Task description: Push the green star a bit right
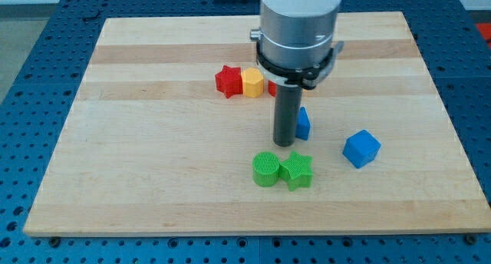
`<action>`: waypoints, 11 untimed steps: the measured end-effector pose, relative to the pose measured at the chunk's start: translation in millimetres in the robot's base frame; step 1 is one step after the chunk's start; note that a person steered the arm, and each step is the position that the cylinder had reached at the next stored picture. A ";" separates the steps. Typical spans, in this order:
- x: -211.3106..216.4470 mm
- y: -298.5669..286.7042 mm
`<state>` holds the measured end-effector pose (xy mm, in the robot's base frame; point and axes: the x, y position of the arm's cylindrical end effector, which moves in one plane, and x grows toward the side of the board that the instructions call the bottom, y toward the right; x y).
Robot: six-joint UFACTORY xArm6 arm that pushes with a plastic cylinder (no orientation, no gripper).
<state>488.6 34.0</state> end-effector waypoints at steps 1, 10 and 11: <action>-3.0 -12.7; 26.6 -20.8; 30.5 -0.1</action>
